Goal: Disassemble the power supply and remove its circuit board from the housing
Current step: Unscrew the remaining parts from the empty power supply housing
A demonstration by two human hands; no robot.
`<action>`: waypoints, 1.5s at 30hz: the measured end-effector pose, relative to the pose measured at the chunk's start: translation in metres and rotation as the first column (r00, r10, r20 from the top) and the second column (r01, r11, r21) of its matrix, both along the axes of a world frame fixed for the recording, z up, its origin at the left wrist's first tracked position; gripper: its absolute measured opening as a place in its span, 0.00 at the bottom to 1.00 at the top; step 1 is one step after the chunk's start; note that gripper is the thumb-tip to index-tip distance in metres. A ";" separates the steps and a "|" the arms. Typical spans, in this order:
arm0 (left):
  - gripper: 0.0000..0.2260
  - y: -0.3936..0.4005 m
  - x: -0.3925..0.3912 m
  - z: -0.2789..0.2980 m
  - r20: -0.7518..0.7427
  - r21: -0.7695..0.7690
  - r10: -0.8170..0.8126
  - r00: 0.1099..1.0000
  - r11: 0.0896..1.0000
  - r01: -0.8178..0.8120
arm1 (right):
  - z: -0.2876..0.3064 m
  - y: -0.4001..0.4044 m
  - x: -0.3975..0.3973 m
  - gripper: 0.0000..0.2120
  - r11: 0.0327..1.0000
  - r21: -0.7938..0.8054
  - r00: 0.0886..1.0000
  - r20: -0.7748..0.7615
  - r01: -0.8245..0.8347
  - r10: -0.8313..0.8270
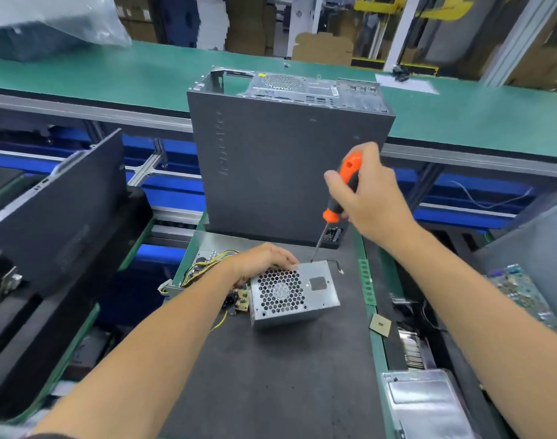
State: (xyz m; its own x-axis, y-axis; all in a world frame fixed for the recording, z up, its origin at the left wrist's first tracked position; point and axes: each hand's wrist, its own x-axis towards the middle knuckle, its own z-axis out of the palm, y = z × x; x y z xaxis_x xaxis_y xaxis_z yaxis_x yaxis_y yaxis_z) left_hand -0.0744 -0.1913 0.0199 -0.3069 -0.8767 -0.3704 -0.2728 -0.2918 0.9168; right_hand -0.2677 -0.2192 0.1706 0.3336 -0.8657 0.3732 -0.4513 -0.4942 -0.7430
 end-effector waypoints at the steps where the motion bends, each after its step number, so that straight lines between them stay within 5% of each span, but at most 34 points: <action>1: 0.10 0.000 0.000 0.000 0.005 -0.001 0.006 1.000 1.000 -0.006 | -0.005 0.003 0.004 0.12 1.000 -0.020 0.999 -0.036 -0.007 0.007; 5: 0.10 -0.001 -0.001 0.002 0.032 -0.040 -0.014 0.999 0.999 0.015 | -0.020 0.006 0.010 0.12 0.997 -0.069 0.991 -0.130 -0.035 0.025; 45: 0.08 0.003 -0.007 0.003 0.124 -0.096 0.135 0.983 0.988 -0.123 | -0.031 0.023 -0.005 0.14 0.985 -0.116 0.989 -0.098 -0.126 0.115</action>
State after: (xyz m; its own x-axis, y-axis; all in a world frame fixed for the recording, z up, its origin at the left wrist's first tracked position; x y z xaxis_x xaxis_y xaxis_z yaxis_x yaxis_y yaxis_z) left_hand -0.0809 -0.1886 0.0231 -0.1435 -0.9365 -0.3199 -0.3561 -0.2527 0.8996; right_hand -0.2728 -0.1961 0.1393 0.4698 -0.7673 0.4365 -0.4455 -0.6329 -0.6332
